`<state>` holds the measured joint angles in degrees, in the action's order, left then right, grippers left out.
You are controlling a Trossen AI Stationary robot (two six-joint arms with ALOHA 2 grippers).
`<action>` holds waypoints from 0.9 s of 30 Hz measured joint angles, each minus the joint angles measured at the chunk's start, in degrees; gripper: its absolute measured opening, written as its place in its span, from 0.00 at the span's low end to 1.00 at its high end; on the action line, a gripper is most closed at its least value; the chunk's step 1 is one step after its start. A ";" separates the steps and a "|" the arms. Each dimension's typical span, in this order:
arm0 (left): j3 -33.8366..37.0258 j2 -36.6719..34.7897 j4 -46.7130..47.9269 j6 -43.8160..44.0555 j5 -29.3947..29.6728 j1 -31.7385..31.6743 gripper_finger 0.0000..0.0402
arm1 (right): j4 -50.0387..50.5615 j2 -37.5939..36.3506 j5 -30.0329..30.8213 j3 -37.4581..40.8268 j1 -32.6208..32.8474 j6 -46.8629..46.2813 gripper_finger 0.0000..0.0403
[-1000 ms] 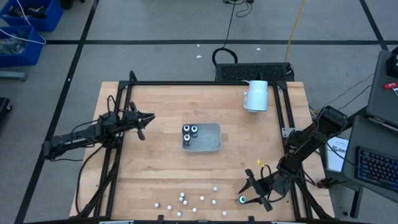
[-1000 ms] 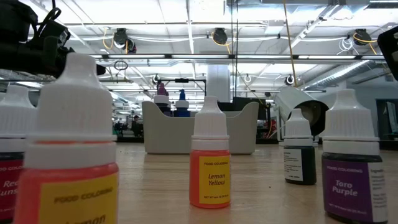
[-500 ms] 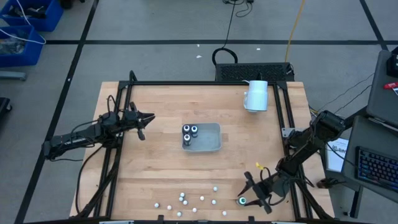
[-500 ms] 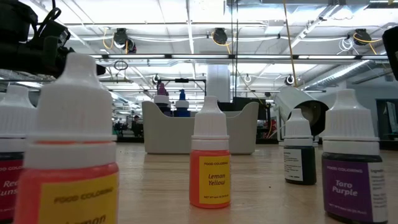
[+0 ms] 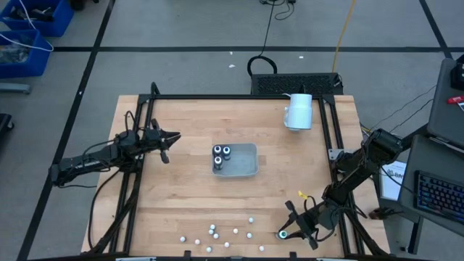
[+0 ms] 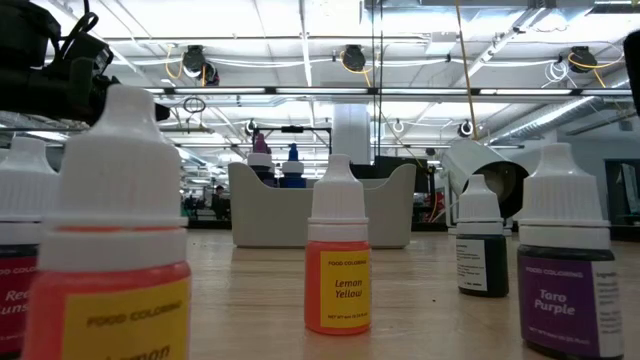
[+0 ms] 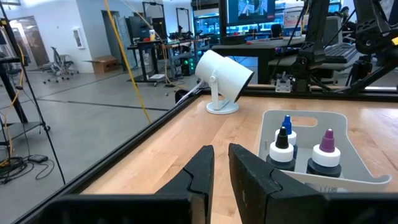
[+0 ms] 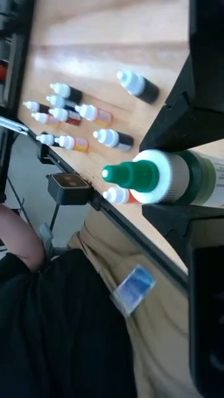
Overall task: Pick & Place food coloring
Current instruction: Put the large green food coloring bottle into the white bin
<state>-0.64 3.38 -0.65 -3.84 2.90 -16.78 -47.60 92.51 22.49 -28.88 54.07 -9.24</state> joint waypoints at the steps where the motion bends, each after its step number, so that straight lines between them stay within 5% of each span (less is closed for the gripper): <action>1: 0.01 0.00 -0.01 -0.01 0.00 -0.02 0.14 | -0.42 0.00 0.44 0.00 -0.05 1.60 0.27; 11: 0.02 -0.01 -0.01 -0.23 0.07 -0.02 0.14 | -4.50 -4.06 2.82 -1.47 -9.99 12.61 0.27; 21: 0.02 -0.02 -0.03 -0.38 0.12 0.00 0.14 | 16.58 -9.37 -15.15 -17.24 -27.31 21.93 0.27; 27: 0.02 0.00 -0.09 -0.42 0.15 -0.02 0.14 | 26.94 -6.84 -15.09 -26.95 -36.80 21.99 0.27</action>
<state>-0.62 3.38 -0.75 -4.25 3.04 -16.80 -20.66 85.67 7.40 -55.83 17.27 12.75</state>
